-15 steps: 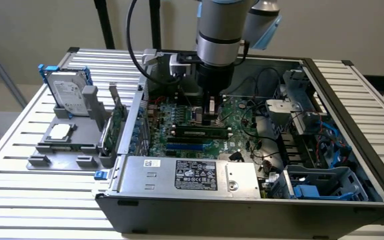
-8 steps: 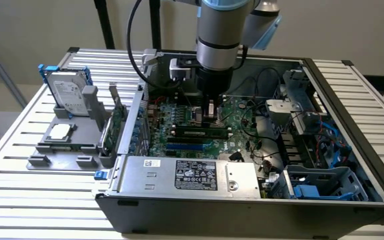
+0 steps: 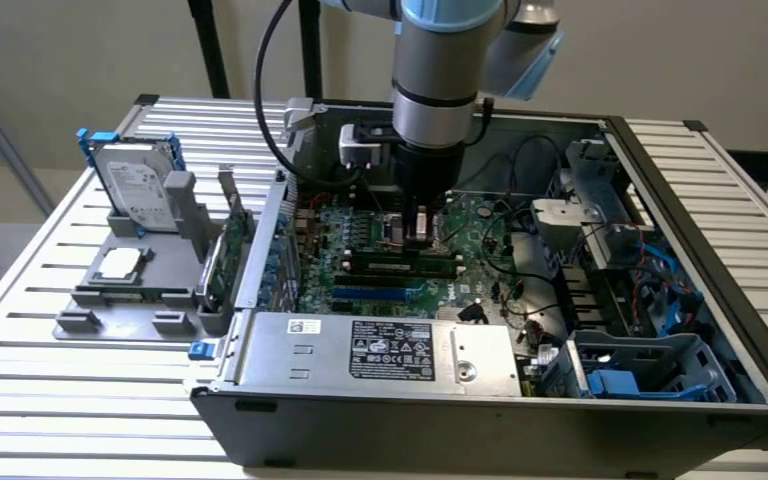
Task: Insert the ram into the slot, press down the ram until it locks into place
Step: 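Press down the ram until it locks into place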
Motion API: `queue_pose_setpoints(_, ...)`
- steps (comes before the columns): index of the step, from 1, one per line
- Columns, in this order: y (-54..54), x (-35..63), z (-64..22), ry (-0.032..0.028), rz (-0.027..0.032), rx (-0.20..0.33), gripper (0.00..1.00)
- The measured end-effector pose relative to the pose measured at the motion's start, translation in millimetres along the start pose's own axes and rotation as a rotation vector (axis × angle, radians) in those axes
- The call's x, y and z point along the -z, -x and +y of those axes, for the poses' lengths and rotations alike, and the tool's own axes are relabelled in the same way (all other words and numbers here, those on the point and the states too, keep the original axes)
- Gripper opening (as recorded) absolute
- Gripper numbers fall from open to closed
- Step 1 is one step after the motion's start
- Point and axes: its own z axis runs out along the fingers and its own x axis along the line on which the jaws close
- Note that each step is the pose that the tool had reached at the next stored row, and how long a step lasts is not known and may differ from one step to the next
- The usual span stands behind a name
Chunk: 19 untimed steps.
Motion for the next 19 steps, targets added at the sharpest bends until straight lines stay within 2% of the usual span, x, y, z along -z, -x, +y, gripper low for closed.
queue_pose_setpoints(5, 0.4, -3.9, 0.0, -0.0002, -0.0008, 0.0, 0.11)
queue_pose_setpoints(7, 0.4, 2.2, 0.0, -0.0009, -0.003, 0.0, 0.11)
queue_pose_setpoints(14, -1.6, 33.3, -0.2, 0.0002, -0.0013, -0.001, 0.11)
queue_pose_setpoints(19, -1.6, 34.0, -0.2, 0.0002, -0.0017, -0.001, 0.11)
